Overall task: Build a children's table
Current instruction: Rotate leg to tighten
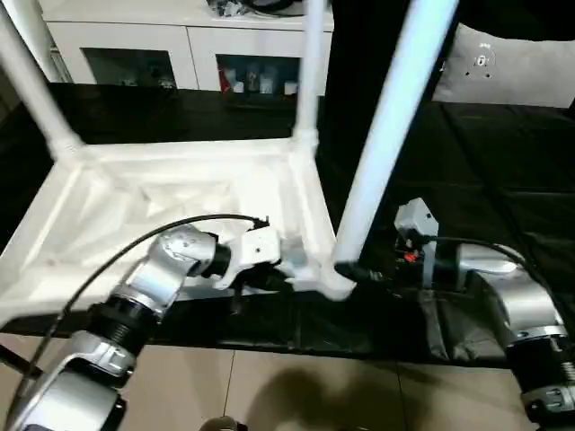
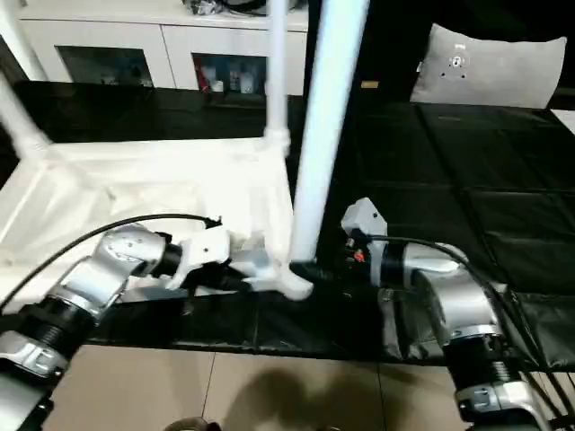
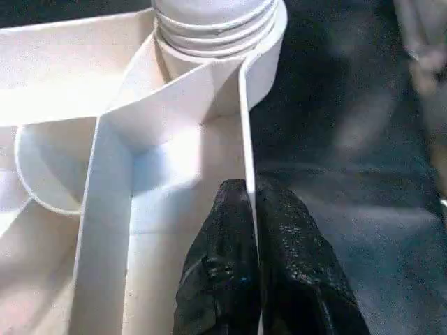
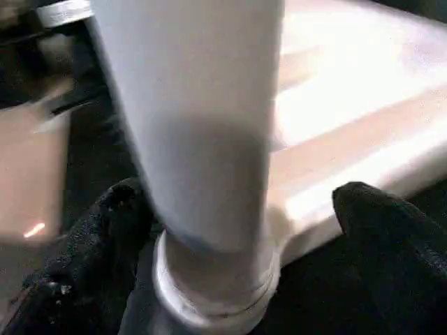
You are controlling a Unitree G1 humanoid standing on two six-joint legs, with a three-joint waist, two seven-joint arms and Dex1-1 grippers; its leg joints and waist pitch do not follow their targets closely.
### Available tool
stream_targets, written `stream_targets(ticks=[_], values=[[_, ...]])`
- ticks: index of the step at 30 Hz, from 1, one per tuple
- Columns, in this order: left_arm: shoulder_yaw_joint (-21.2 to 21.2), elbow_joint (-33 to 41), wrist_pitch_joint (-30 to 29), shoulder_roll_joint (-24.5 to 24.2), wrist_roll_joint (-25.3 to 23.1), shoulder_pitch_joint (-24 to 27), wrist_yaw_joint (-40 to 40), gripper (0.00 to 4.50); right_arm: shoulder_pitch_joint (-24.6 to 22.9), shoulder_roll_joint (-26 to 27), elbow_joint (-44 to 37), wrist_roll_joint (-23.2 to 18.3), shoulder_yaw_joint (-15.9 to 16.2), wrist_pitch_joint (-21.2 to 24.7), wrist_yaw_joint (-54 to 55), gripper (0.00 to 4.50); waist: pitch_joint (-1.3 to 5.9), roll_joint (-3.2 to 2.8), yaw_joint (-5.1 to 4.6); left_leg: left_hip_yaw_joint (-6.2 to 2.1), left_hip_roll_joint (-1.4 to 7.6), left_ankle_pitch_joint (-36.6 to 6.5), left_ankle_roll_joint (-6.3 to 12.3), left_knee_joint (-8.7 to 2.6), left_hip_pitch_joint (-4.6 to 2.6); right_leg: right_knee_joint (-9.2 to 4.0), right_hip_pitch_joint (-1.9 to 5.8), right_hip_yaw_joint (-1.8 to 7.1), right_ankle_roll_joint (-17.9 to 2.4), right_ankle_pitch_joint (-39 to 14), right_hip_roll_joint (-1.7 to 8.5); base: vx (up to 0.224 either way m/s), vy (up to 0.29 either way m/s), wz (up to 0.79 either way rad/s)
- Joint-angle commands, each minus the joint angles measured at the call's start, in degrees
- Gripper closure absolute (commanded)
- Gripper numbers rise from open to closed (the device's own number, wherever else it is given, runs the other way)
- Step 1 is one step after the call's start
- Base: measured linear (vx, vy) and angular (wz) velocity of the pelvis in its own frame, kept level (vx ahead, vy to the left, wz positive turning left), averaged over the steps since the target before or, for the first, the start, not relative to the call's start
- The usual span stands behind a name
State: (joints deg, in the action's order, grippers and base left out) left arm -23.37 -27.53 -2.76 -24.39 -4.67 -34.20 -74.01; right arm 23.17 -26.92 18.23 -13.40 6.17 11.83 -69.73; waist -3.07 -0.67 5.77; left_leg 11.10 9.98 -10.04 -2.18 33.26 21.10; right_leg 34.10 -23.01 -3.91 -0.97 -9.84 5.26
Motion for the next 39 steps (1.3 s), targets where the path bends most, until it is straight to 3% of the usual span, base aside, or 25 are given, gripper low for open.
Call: stream_targets(ticks=[1,6,13,25,29,32,34,36,39], values=[[-4.06,-0.14,2.07,-0.76,-1.45,0.00,-4.74,4.50,1.31,-1.29,-0.25,-0.84,1.17,0.29,-4.29,0.20,3.72,0.60,0.13,-1.25,3.44,-13.98,2.76,-3.77,-0.78,-4.07,2.64,2.52,-11.68,-15.64,3.65,0.000,0.000,0.00],[-5.35,0.48,2.59,-2.22,-0.75,-0.50,-9.46,4.50,1.33,-2.22,-0.24,-1.89,3.37,0.81,-8.50,0.59,3.70,0.55,0.65,-1.19,3.51,-13.84,2.65,-3.76,-0.92,-3.97,2.47,2.56,-12.02,-15.98,3.70,0.000,0.000,0.00],[-5.19,-0.37,3.61,-1.93,-0.94,-0.73,-9.78,4.50,0.09,-2.58,-1.91,-3.27,4.94,3.33,-12.42,1.25,3.77,0.53,0.90,-1.28,3.53,-13.82,2.19,-3.79,-0.85,-3.85,2.60,2.57,-12.17,-15.48,3.74,0.000,0.000,0.00],[-4.38,0.11,1.10,-1.17,0.84,-0.18,-10.16,4.50,-0.98,-2.26,-3.36,-5.36,5.15,6.66,-13.56,2.20,3.78,0.64,1.29,-1.25,3.55,-13.72,1.90,-3.77,-0.95,-3.89,2.53,2.57,-11.89,-16.47,3.78,0.000,0.000,0.00],[-3.18,1.63,-2.20,-0.05,2.59,0.55,-9.12,4.50,-1.41,0.14,-4.16,-4.99,4.36,8.12,-8.31,2.42,3.70,0.63,1.16,-1.34,3.47,-13.96,1.39,-3.88,-0.78,-3.96,2.57,2.53,-11.61,-17.32,3.83,0.000,0.000,0.00],[-1.65,3.55,-7.56,2.23,3.67,1.28,-5.45,4.50,-0.39,4.77,-2.03,-1.53,2.91,8.19,3.49,2.45,3.24,0.47,0.28,-1.63,3.24,-16.81,0.01,-4.15,-0.80,-4.47,2.28,2.52,-10.16,-22.85,3.90,0.000,0.000,0.00],[-0.23,4.75,-10.73,4.61,4.71,1.59,-1.98,4.50,0.60,8.23,-0.46,-0.48,1.25,8.43,10.92,2.50,2.97,0.53,-0.87,-1.91,3.07,-19.89,-1.13,-4.20,-1.08,-5.08,1.95,2.42,-8.33,-29.02,4.00,0.000,0.000,0.00],[1.47,5.97,-14.72,8.15,5.07,1.56,3.85,4.50,1.92,12.25,1.57,0.93,-0.17,8.49,19.45,2.51,2.82,0.63,-1.74,-2.34,2.95,-20.51,-1.65,-4.41,-0.61,-5.30,2.16,2.11,-6.85,-31.75,4.03,0.000,0.000,0.00],[3.65,5.47,-18.62,12.18,3.72,0.62,12.37,4.50,3.41,16.43,3.94,2.95,-1.96,9.03,30.18,2.53,2.94,0.49,-3.44,-2.39,2.89,-21.01,-1.98,-4.40,-0.62,-5.33,1.91,2.08,-6.89,-30.00,3.71,0.000,0.000,0.00]])
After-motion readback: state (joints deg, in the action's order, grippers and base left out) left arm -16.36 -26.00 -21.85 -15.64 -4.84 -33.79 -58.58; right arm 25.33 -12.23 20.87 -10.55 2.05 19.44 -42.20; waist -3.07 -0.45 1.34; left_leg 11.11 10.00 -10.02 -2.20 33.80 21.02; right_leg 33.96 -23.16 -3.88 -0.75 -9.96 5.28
